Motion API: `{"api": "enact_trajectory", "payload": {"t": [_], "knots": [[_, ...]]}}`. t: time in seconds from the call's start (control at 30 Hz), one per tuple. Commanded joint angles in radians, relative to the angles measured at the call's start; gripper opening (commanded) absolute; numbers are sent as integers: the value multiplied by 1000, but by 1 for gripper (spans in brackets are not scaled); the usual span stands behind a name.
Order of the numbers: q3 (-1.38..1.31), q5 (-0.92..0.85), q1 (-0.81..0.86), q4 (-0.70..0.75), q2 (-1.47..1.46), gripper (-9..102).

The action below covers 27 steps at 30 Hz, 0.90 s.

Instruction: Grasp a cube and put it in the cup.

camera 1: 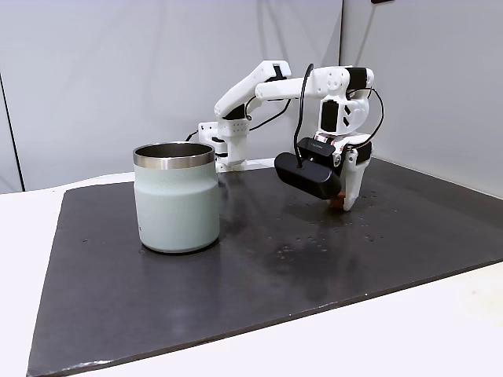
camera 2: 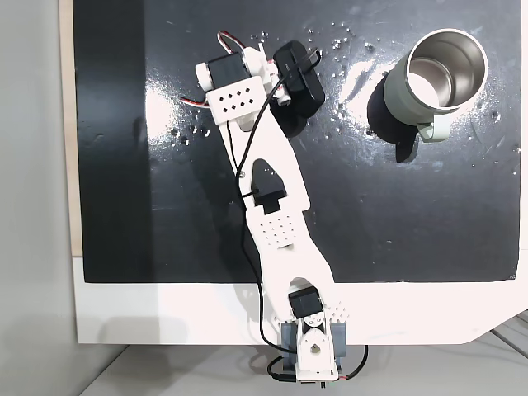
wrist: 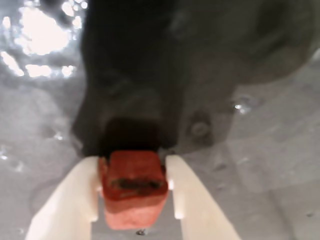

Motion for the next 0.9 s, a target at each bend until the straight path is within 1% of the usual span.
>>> {"api": "enact_trajectory", "payload": {"t": [0.0,0.1,0.4,0.67,0.87], "knots": [[-61,-5,-8,17,43,4],[-34,-5,-6,18,104,2],[120,-2,18,28,405,3],[233,3,124,34,666,3],[241,-3,218,48,752,3]]}}
